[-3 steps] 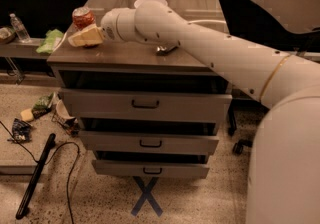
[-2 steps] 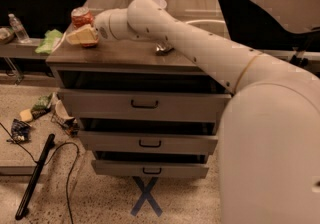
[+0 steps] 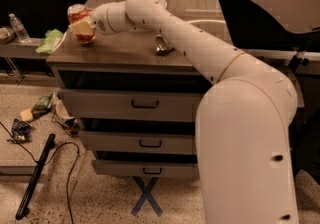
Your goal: Move coke can near white bowl
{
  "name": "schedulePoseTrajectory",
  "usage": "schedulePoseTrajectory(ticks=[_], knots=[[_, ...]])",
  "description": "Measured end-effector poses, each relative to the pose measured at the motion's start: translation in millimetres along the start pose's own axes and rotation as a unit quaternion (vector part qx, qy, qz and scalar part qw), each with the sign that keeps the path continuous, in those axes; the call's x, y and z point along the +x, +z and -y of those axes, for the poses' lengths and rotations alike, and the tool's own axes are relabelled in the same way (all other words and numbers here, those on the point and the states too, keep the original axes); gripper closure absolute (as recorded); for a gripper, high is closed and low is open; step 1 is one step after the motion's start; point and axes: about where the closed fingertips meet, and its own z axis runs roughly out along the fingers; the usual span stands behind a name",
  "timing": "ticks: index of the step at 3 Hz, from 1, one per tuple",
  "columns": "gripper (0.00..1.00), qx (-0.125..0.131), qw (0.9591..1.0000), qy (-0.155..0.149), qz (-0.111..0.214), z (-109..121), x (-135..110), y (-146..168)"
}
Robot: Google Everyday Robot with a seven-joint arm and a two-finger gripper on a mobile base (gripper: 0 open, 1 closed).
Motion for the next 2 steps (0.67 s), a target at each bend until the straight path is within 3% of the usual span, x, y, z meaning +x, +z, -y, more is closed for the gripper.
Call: schedulePoseTrajectory(ticks=[1, 2], knots=[[0.93, 0.051, 0.9987, 0.008, 0.001, 39.0, -1.0, -31.4], [1.00, 0.125, 0.9919, 0.023, -0.008, 81.6, 8.1, -75.2]])
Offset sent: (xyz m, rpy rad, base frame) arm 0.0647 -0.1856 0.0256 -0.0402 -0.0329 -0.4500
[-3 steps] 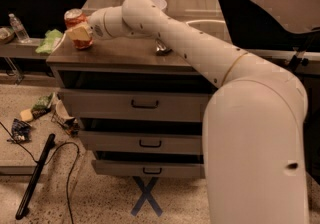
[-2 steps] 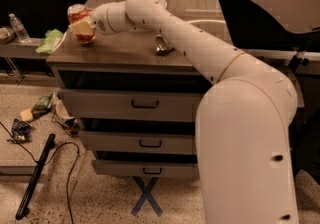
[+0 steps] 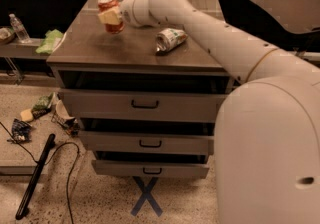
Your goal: Move coke can near white bowl
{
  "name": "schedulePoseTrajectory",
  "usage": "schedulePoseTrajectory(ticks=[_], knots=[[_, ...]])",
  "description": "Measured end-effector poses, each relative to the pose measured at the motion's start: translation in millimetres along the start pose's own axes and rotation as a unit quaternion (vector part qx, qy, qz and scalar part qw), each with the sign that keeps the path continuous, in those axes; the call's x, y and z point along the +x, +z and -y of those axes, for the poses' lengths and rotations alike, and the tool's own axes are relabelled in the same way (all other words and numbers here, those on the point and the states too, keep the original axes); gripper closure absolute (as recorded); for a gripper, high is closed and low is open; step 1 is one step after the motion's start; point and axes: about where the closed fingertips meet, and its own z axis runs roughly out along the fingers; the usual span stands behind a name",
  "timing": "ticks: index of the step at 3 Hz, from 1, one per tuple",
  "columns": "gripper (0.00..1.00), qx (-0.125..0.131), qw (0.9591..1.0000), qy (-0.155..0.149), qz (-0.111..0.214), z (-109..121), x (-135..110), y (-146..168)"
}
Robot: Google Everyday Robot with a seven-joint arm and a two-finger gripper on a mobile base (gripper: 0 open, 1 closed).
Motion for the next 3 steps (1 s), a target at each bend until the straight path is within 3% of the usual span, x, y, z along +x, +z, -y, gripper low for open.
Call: schedulePoseTrajectory(ticks=[2, 3], knots=[[1.00, 0.092, 0.9948, 0.039, -0.023, 52.6, 26.1, -42.7], [1.00, 0.121, 0.9888, 0.084, -0.024, 69.0, 42.4, -46.9]])
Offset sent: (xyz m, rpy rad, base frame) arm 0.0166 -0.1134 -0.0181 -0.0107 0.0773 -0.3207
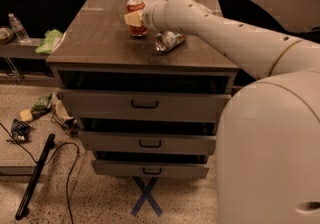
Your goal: Move coke can near white bowl
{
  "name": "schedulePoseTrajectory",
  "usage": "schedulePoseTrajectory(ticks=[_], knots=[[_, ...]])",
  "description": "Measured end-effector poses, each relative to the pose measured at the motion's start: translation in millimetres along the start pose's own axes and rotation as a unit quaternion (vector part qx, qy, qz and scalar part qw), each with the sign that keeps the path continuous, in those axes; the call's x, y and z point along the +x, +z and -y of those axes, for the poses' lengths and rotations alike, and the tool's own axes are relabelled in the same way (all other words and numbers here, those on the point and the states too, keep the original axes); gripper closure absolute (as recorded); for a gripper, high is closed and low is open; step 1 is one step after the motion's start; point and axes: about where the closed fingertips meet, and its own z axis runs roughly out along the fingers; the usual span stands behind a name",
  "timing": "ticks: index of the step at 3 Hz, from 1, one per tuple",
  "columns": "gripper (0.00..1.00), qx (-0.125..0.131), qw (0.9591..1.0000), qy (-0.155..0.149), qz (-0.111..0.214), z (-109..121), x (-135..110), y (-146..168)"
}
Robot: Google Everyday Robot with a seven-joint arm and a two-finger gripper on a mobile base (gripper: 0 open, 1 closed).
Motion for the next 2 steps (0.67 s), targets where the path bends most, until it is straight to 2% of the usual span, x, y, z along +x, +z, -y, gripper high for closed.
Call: schedulePoseTrajectory(ticks=[1, 2], knots=[[0.81, 0.031, 0.9987, 0.040, 0.002, 18.2, 5.4, 0.1], [0.59, 0.062, 0.9964, 0.059, 0.005, 38.1, 6.9, -8.5]])
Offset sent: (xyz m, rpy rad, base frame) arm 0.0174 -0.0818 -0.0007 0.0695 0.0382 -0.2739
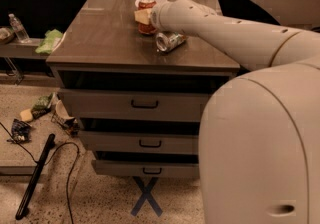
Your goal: Move coke can near white bowl
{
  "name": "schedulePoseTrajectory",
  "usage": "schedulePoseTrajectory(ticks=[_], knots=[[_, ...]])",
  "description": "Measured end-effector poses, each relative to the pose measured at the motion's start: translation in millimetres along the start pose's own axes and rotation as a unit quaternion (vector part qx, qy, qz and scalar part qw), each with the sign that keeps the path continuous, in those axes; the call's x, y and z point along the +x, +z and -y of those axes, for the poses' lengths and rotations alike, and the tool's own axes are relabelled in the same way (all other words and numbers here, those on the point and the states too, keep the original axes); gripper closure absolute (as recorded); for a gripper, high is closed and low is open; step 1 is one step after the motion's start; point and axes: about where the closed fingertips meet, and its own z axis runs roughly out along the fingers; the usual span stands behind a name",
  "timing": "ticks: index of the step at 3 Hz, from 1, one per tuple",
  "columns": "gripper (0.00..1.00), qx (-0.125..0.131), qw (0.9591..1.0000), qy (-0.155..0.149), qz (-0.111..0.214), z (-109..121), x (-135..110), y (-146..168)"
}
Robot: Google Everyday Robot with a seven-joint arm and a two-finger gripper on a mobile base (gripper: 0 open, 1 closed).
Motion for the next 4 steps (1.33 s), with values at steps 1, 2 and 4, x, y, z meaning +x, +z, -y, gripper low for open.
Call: schedulePoseTrajectory(ticks=[1, 2, 4], knots=[[0.35, 0.026, 0.9997, 0.005, 0.000, 18.5, -0.9, -9.9], [0.12, 0.038, 0.9993, 0.001, -0.002, 28.2, -3.7, -21.6], [0.00, 0.038, 0.9990, -0.026, 0.000, 31.9, -20.5, -56.7]])
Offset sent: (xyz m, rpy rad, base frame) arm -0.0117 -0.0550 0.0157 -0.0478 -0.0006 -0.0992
